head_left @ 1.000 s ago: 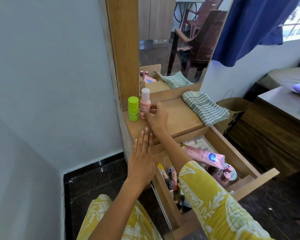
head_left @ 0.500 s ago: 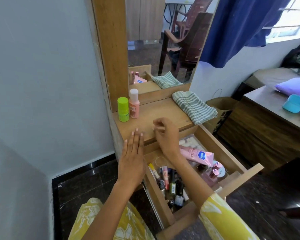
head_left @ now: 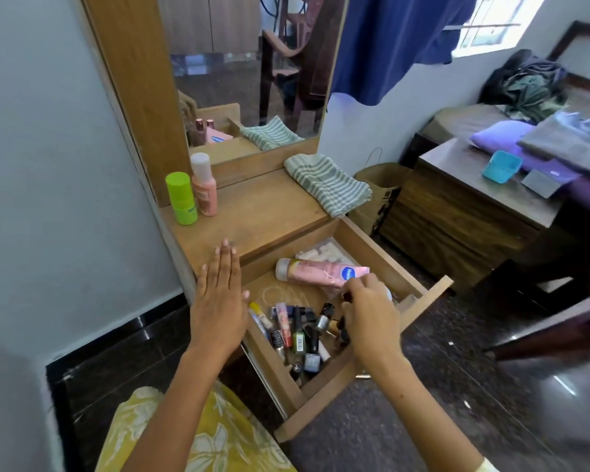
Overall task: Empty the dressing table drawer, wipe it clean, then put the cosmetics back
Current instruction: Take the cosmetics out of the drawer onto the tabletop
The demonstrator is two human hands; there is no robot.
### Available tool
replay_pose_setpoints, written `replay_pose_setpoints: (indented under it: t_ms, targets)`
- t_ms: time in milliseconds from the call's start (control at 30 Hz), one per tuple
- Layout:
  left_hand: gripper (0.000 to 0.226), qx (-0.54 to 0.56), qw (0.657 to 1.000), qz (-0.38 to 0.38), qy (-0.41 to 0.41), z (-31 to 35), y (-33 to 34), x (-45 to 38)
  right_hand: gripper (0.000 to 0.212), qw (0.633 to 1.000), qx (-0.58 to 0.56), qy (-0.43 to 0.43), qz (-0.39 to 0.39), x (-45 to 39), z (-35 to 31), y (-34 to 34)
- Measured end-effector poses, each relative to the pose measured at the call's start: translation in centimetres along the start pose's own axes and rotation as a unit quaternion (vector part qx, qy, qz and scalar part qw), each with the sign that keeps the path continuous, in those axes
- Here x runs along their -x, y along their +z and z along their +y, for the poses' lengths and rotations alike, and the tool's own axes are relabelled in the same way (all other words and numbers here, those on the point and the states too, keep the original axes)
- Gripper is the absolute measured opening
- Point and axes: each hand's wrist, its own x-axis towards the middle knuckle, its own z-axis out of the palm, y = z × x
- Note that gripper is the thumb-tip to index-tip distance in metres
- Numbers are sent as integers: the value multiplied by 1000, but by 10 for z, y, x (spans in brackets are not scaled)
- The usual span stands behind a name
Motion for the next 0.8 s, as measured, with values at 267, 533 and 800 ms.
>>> replay_pose_setpoints:
  t_ms: [267, 533, 800]
  targets:
    - [74, 3, 1000, 4, -1, 1, 1, 0, 32, 993, -11, 116, 15, 1, 33, -4]
    - [73, -5, 1000, 0, -6, 2, 0, 0, 44, 991, 86, 101, -8, -9, 31, 5]
    - [73, -10, 1000, -2, -8, 3, 0, -1, 35, 999, 3, 29, 25, -13, 37, 17]
